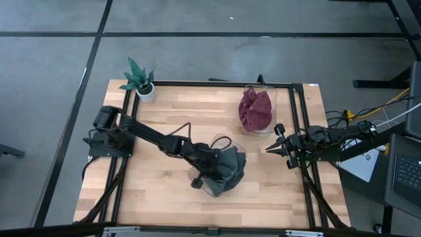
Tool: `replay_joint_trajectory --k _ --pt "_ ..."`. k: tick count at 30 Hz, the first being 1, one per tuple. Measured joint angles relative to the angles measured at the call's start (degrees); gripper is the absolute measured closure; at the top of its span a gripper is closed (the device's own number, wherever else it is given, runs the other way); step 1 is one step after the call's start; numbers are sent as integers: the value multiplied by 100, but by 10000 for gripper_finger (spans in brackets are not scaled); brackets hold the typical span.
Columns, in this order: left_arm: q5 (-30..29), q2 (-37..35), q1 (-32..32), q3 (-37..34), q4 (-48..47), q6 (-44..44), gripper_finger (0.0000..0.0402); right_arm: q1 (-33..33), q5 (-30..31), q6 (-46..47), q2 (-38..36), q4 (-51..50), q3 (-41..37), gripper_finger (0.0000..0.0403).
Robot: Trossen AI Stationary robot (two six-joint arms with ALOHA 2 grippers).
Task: Pick & Place hat
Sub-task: Put the black cap into the bottom transparent bin
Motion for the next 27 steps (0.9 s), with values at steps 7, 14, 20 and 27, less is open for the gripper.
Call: replay_joint_trajectory --k 7,14,20,27 --pt "5 175 -26 111 -9 8 400 0 0 -14 2 -2 0 366" --pt "-7 -275 -26 177 -86 -93 399 -1 -1 -12 2 -1 0 366" --pt "-391 -521 -21 558 -118 232 399 -2 -1 -4 2 -2 0 366" --pt "-482 -188 10 764 -242 499 399 -2 -2 -1 2 -2 0 366"
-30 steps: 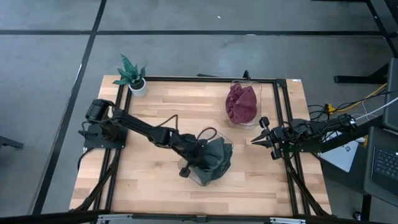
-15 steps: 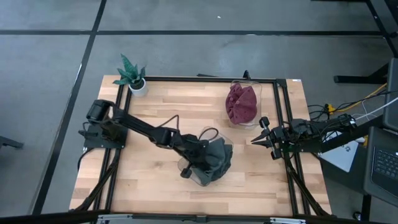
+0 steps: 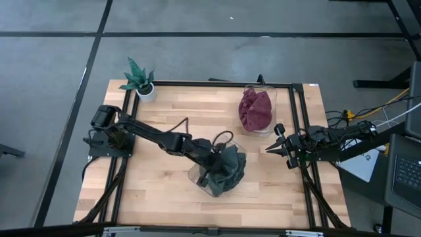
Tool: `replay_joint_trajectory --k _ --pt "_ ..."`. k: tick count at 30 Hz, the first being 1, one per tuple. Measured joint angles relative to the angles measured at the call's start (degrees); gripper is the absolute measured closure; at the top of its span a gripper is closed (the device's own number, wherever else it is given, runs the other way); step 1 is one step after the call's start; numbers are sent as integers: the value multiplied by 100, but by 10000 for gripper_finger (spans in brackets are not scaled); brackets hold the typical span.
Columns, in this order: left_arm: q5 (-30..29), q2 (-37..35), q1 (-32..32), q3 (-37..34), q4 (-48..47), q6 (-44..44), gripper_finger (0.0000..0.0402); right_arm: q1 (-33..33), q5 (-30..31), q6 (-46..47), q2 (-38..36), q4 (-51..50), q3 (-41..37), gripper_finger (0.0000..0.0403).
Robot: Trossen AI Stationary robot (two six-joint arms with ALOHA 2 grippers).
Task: Pick & Place hat
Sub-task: Put the black cap into the bottom transparent bin, then return to Home Position
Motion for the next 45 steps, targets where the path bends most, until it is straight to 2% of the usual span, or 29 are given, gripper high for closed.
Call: replay_joint_trajectory --k 13,18,23,32,37,45 --pt "141 749 -10 11 -269 -35 400 0 1 -5 -2 0 0 366" --pt "160 832 -10 2 -362 -34 399 2 1 -6 -2 2 0 366" --pt "147 554 -10 45 -564 -34 399 0 -1 -5 0 1 0 366" --pt "85 -506 17 174 -1255 22 399 2 -1 -5 -2 2 0 366" --pt "4 -1291 106 -542 -937 423 400 2 2 -4 -2 0 0 366" --pt "-572 -2864 257 -2745 332 574 400 0 0 -6 0 1 0 366"
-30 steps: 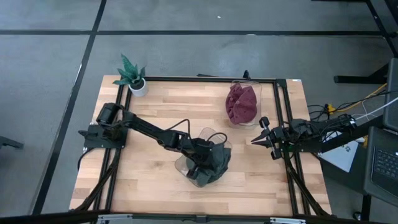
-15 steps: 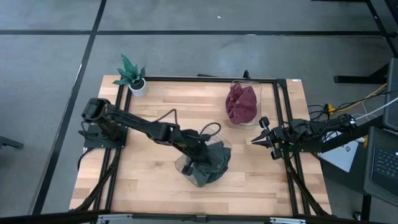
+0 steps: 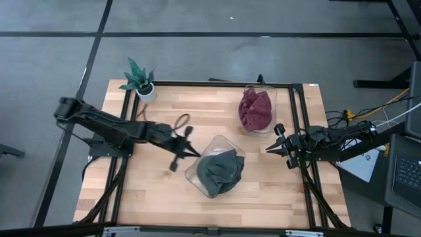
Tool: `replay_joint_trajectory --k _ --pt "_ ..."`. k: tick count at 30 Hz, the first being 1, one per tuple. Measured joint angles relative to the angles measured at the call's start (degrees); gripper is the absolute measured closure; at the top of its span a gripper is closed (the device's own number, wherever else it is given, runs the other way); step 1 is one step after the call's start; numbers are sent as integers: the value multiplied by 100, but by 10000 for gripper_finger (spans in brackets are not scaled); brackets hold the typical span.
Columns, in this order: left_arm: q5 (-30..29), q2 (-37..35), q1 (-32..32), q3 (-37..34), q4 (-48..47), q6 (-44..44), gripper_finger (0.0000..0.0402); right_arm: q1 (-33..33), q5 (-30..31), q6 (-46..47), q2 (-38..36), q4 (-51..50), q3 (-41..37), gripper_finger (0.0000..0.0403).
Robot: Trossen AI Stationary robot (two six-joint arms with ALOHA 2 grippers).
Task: Pick & Place hat
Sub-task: Return to Home Position
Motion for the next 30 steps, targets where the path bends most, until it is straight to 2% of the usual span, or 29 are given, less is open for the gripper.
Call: replay_joint_trajectory --k 5,12,17,21,30 --pt "-62 -1197 176 -1167 129 124 397 0 1 2 -2 3 0 366" --pt "-491 -2731 547 -2143 -529 -145 400 1 1 2 -1 1 0 366" --pt "-510 -3486 830 -2727 -387 -713 397 1 -1 2 0 1 0 366" --pt "-419 -4015 984 -3212 217 -851 394 0 1 2 -1 1 0 366" --pt "92 -5045 1419 -4059 792 -1247 394 1 0 2 0 0 0 366"
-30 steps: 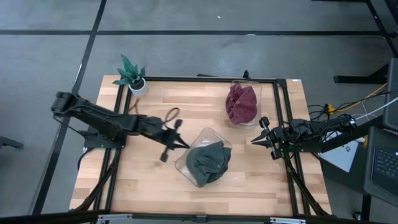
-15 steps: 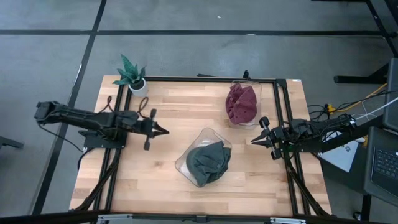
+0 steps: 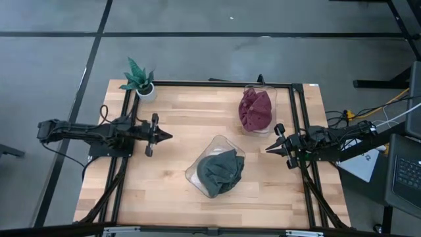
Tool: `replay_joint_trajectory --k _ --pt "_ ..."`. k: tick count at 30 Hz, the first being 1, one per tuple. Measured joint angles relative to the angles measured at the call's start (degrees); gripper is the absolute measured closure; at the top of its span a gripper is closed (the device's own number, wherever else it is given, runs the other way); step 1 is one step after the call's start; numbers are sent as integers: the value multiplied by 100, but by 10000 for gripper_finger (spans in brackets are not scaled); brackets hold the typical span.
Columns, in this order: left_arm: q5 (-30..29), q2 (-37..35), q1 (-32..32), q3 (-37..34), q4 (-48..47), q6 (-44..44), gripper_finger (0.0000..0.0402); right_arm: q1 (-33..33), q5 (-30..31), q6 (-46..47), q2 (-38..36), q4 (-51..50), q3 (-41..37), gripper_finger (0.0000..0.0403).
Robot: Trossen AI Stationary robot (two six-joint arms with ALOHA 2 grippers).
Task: Pick & Place hat
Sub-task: Return to Home Position
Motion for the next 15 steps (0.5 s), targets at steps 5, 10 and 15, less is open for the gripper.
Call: replay_joint_trajectory --k 5,10,15 --pt "33 -494 182 -57 -53 -7 393 -2 2 -2 0 2 0 366" --pt "33 -1090 368 -55 -476 145 393 0 2 0 -2 0 0 366" --pt "29 -1995 484 -55 -1697 1 393 0 0 0 -2 2 0 366"
